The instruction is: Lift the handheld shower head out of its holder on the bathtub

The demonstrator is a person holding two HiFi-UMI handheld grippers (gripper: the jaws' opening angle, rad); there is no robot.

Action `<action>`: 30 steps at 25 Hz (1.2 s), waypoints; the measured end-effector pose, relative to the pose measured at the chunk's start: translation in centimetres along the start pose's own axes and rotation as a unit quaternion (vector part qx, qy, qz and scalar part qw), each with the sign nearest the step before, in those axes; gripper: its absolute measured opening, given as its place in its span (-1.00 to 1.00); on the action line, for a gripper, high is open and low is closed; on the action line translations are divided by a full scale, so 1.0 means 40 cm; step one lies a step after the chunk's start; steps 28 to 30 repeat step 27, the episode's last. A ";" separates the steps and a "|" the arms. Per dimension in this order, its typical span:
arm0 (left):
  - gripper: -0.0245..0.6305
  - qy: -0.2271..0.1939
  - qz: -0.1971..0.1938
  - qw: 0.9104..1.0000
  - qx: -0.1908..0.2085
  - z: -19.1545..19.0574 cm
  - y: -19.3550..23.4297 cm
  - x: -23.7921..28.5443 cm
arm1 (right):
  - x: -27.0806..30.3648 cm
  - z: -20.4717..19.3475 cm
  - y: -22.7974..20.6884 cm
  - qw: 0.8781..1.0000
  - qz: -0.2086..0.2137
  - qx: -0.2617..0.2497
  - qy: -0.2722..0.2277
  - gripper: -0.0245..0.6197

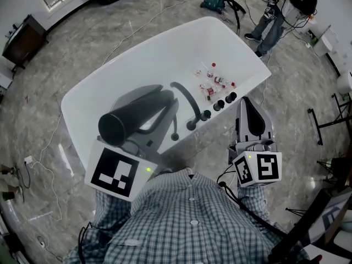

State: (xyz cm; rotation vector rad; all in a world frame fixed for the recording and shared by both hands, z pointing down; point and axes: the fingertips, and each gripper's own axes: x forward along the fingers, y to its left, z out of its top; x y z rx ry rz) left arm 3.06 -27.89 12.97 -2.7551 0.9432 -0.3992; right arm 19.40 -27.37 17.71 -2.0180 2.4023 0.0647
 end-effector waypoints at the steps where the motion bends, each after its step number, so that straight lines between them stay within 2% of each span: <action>1: -0.54 0.000 0.000 1.000 0.001 0.000 0.001 -0.001 | 0.000 0.000 0.002 1.000 0.001 -0.001 0.000 -0.88; 30: -0.54 0.001 -0.004 1.000 0.003 -0.009 0.000 0.001 | 0.002 -0.019 0.007 1.000 0.008 -0.003 0.010 -0.88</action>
